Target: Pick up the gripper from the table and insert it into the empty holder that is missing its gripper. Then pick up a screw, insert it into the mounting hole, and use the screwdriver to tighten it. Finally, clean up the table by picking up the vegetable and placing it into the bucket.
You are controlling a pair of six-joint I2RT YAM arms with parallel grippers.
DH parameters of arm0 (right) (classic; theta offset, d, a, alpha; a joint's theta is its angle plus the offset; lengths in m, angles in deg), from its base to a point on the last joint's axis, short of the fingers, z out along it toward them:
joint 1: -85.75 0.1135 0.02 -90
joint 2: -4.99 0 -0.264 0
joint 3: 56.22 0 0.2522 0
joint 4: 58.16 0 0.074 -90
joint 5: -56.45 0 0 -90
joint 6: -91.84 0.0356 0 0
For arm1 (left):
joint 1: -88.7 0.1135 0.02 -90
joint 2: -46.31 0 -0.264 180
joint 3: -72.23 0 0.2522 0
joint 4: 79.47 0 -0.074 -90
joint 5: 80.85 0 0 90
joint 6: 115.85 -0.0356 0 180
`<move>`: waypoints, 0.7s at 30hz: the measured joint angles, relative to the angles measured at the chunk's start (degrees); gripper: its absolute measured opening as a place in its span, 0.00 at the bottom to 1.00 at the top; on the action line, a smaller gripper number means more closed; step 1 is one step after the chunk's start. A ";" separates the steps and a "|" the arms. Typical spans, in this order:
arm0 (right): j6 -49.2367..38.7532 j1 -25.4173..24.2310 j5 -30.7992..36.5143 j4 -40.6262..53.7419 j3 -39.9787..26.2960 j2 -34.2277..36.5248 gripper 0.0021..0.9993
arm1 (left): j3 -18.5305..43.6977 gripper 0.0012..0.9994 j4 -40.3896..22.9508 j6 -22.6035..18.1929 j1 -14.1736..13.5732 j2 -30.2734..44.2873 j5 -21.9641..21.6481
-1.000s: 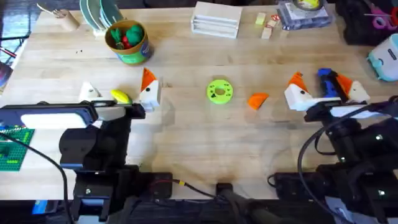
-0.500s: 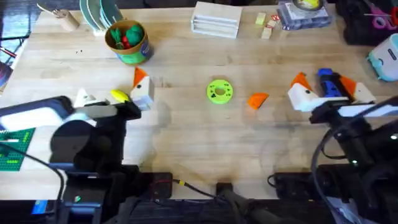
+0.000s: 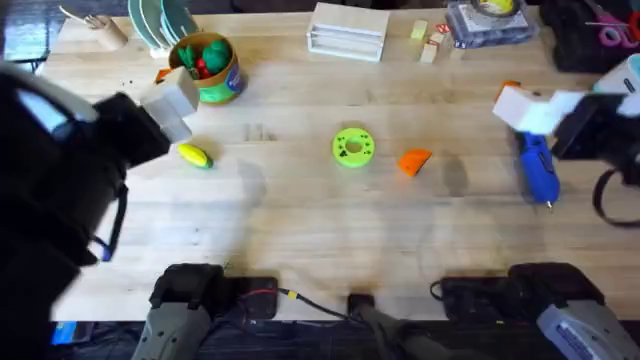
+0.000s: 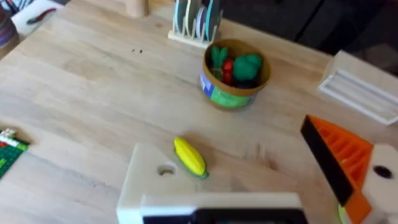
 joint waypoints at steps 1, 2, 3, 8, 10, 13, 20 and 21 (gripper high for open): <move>0.04 0.00 0.00 2.28 -2.67 3.01 0.99 | 2.42 1.00 -2.52 -0.02 0.00 2.75 -0.02; 0.15 0.00 0.00 4.33 -5.38 6.04 0.99 | 5.15 1.00 -5.30 -0.06 0.00 5.96 0.00; 0.15 0.00 0.00 5.82 -7.79 8.86 0.99 | 7.06 1.00 -7.21 -0.13 0.00 8.47 -0.02; 0.15 0.00 -0.02 8.07 -14.71 19.14 0.99 | 11.70 0.99 -10.65 -0.31 0.00 18.35 -0.02; 0.17 0.00 -0.02 8.16 -15.02 21.81 0.99 | 11.72 0.99 -11.03 -0.34 0.00 21.26 0.00; 0.17 0.00 -0.04 8.54 -15.02 25.52 0.99 | 11.72 0.99 -10.88 -0.46 0.00 25.15 -0.01; 0.17 0.00 -0.22 8.96 -15.02 30.95 0.99 | 11.53 0.99 -12.74 5.78 0.36 34.33 0.02; 0.17 0.00 -0.22 9.16 -15.02 31.12 0.99 | 11.17 0.99 -12.22 7.62 0.78 35.48 0.02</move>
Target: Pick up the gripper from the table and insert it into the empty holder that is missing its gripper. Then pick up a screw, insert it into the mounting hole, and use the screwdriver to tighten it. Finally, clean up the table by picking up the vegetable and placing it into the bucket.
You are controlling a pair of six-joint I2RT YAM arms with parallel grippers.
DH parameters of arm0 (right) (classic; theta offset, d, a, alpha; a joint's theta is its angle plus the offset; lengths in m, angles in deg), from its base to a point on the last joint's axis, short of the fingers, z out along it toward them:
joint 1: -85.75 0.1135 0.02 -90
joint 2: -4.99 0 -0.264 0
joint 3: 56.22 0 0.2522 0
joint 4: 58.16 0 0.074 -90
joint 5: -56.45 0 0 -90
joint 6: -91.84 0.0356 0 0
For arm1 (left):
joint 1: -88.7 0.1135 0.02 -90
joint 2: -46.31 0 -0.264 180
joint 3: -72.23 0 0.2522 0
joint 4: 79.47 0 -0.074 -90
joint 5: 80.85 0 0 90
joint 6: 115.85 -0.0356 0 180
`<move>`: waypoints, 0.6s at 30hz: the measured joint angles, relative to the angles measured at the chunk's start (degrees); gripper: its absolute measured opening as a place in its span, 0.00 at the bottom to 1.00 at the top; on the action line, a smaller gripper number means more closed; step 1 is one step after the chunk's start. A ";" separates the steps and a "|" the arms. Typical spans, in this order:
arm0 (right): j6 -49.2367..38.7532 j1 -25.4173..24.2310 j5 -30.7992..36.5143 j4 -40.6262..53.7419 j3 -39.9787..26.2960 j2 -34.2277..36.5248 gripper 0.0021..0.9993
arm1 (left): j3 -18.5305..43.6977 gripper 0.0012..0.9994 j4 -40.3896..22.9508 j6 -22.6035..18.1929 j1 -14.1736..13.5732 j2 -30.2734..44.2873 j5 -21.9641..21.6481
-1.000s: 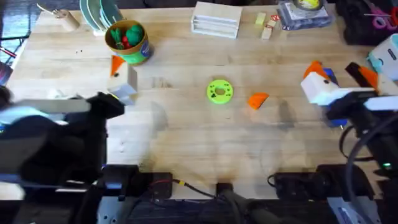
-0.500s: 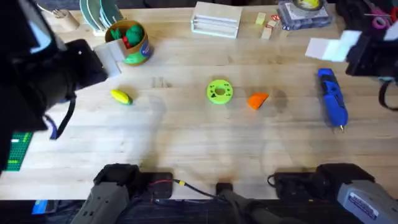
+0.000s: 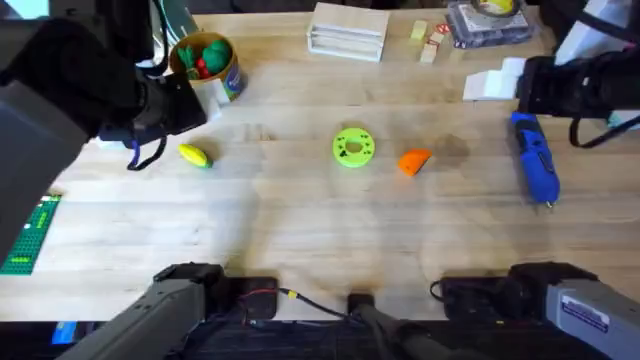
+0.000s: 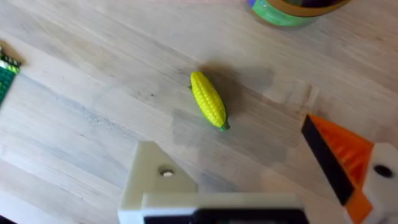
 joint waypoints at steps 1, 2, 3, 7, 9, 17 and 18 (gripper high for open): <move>0.00 0.00 0.00 0.11 0.00 0.08 0.99 | -0.58 0.99 0.86 1.54 0.47 0.97 -0.02; 0.00 0.00 0.00 0.11 0.00 0.08 0.99 | -1.49 0.99 2.06 2.98 1.01 1.90 -0.02; 0.00 0.00 0.00 0.11 0.00 0.08 0.99 | -2.71 0.99 3.65 4.34 1.61 2.93 -0.02; 0.00 0.00 0.00 0.56 0.00 0.10 0.99 | -7.86 0.99 10.38 7.38 3.53 7.80 0.23; 0.00 0.00 0.00 0.70 0.00 0.08 0.99 | -9.28 0.99 12.82 8.10 4.26 10.38 0.54; 0.00 0.00 -0.01 0.77 0.00 0.08 0.99 | -9.90 0.10 17.70 9.54 5.25 15.87 3.03; 0.00 0.00 -0.02 0.76 0.00 0.08 0.99 | -9.90 0.00 16.56 9.56 5.23 15.56 3.08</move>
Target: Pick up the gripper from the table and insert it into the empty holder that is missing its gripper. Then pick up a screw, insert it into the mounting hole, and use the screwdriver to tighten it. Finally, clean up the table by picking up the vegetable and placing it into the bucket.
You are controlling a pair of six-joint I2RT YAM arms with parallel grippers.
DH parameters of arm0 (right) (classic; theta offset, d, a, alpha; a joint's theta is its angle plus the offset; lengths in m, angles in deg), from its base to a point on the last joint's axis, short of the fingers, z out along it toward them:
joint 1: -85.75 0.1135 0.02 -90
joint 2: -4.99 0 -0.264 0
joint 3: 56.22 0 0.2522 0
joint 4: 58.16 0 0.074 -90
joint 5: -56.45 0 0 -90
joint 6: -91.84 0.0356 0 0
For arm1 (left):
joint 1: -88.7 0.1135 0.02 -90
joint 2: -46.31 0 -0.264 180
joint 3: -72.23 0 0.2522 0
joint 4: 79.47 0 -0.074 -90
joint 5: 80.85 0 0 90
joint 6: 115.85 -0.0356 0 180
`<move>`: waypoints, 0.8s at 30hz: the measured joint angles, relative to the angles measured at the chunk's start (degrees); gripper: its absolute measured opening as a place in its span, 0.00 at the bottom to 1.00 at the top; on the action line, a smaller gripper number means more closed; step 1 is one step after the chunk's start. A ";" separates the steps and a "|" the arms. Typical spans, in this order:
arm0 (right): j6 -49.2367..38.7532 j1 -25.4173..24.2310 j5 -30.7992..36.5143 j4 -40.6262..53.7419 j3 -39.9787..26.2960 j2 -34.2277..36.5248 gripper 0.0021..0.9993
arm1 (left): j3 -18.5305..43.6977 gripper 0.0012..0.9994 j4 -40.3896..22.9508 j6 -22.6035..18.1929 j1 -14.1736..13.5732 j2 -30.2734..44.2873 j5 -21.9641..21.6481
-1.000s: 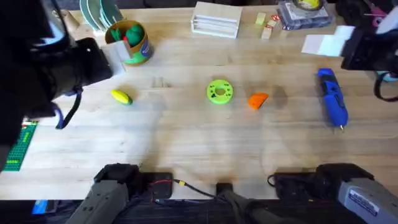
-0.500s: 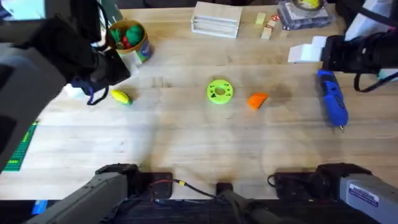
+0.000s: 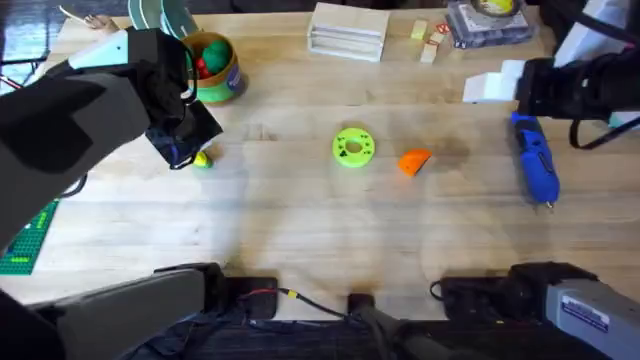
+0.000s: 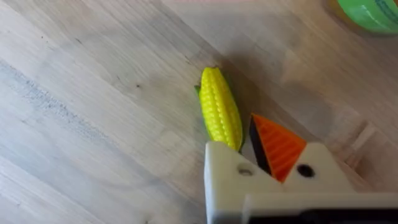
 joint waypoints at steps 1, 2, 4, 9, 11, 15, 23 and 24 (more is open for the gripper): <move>0.00 0.00 0.02 0.00 0.00 0.00 0.99 | 0.00 0.00 -0.60 -0.02 -0.03 -0.38 -0.02; 0.00 0.00 0.01 0.00 0.00 0.00 0.99 | 0.00 0.00 -1.26 -0.06 -0.18 -0.99 -0.04; 0.00 0.00 0.02 0.02 0.00 0.00 0.99 | 0.00 0.01 -2.31 -0.51 -0.77 -2.85 -0.04; 0.00 0.00 0.02 0.00 0.00 0.00 0.99 | 0.00 0.78 -3.21 -6.56 -5.48 -11.32 -0.08; 0.00 0.00 0.01 0.02 0.00 0.00 0.99 | 0.00 0.98 -3.19 -10.51 -8.55 -15.66 -0.07; 0.00 0.00 0.01 0.02 0.00 0.00 0.99 | 0.00 1.00 -3.12 -18.72 -15.51 -24.41 -0.06; 0.00 0.00 0.00 0.07 0.00 0.00 0.99 | 0.00 0.04 0.77 -27.24 -24.29 -39.66 -0.05; 0.00 0.00 0.02 0.07 0.00 0.00 0.99 | 0.00 0.01 1.14 -28.20 -24.61 -41.37 0.01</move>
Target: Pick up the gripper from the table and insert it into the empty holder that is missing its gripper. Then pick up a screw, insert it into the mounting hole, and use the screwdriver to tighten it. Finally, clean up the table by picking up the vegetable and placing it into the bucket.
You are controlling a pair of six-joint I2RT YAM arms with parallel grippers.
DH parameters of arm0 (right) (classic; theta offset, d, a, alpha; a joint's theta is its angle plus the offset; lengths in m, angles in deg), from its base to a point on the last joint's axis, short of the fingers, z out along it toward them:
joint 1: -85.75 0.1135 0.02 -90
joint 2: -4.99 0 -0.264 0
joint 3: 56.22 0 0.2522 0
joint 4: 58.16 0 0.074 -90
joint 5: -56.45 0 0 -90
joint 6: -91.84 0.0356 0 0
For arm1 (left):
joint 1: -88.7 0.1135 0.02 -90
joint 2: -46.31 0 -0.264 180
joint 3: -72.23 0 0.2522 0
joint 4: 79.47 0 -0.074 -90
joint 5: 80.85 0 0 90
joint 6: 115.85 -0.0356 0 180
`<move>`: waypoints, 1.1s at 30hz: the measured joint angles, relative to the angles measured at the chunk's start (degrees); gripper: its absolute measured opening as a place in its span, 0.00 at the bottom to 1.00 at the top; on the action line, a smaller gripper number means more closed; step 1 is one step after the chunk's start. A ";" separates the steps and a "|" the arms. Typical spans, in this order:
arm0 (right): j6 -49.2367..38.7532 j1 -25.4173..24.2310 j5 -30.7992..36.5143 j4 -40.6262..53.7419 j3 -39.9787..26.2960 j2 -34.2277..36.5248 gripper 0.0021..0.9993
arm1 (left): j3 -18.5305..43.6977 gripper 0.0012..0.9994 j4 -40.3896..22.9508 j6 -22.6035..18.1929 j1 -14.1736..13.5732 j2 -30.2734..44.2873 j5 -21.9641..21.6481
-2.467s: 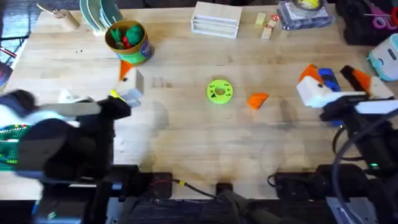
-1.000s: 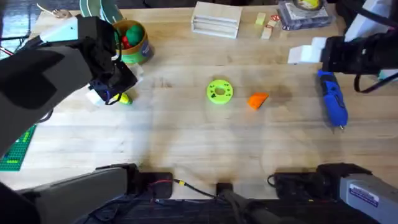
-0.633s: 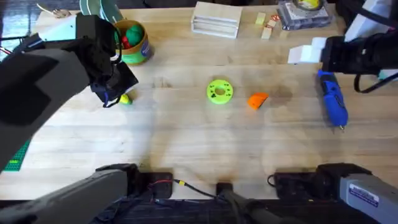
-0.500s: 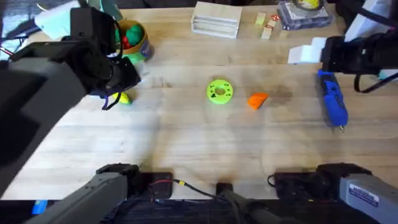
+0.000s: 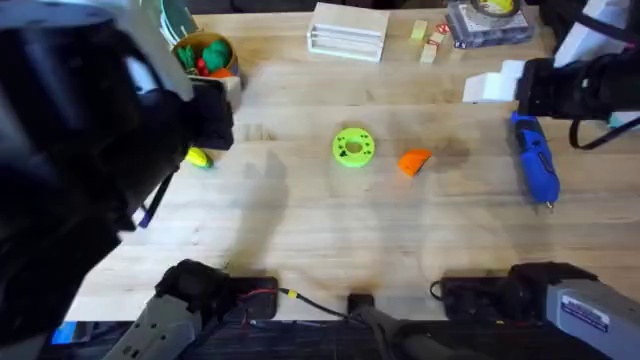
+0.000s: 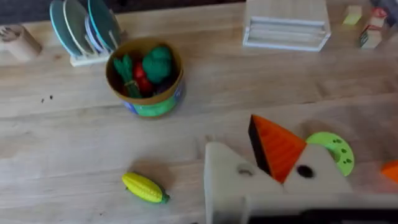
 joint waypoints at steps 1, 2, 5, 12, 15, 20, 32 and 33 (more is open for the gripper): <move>0.00 0.00 0.00 0.00 0.00 0.00 0.99 | 0.00 0.01 0.16 -0.86 -0.12 -1.61 0.06; 0.00 0.00 0.00 0.00 0.00 0.00 0.99 | 0.00 0.08 0.23 -1.87 -0.15 -2.88 0.19; 0.00 0.00 0.00 0.00 0.00 0.00 0.99 | 0.00 0.54 0.41 -3.26 -0.15 -5.75 0.24; 0.00 0.00 -0.01 0.00 0.00 0.00 0.99 | 0.00 0.99 0.39 -4.54 -0.15 -7.29 0.38; 0.00 0.00 -0.01 0.00 0.00 0.01 0.99 | 0.00 0.99 0.43 -4.68 -0.15 -7.29 0.39; 0.00 0.00 0.00 0.00 0.00 0.00 0.99 | 0.00 0.99 1.31 -4.72 -0.15 -7.29 0.39; 0.00 0.00 0.00 0.00 0.00 0.00 0.99 | 0.00 0.99 -5.51 -4.91 -0.15 -7.29 1.14; 0.00 0.00 0.00 0.00 0.00 0.00 0.99 | 0.00 0.99 -5.80 -4.91 -0.15 -7.29 1.31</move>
